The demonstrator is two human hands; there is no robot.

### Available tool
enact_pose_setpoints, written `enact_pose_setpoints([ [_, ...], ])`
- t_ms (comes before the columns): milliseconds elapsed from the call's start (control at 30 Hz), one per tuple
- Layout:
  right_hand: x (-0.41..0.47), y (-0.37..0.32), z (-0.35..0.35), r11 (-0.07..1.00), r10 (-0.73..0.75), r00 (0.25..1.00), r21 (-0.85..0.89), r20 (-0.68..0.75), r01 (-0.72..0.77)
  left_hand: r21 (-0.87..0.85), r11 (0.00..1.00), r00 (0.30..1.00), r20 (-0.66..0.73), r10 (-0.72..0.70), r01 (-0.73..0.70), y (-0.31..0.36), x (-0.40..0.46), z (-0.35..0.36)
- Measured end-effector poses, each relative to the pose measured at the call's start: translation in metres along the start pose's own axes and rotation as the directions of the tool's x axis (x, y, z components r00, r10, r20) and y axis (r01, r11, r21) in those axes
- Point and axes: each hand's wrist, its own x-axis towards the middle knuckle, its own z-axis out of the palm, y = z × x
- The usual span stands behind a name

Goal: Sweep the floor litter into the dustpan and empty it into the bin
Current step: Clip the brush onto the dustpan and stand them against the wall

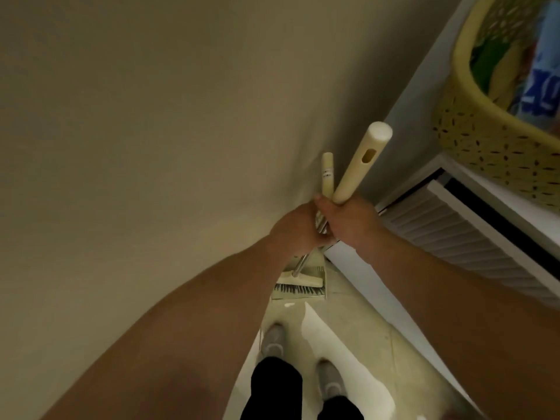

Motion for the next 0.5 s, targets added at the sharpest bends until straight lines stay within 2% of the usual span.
enact_pose_setpoints([
  [100, -0.001, 0.005, -0.002, 0.997, 0.020, 1.000, 0.078, 0.006, -0.020, 0.031, 0.999, 0.999, -0.047, 0.018, -0.016, -0.008, 0.010, 0.004],
  [200, -0.003, 0.007, -0.005, 0.999, 0.005, 1.000, 0.054, -0.002, -0.005, 0.129, 0.991, 0.993, -0.113, 0.045, -0.031, -0.010, 0.019, 0.005],
  [500, -0.001, 0.023, -0.012, 0.991, -0.002, 0.999, 0.130, 0.037, -0.003, 0.177, 0.984, 0.988, -0.144, 0.054, -0.028, 0.005, 0.019, 0.010],
])
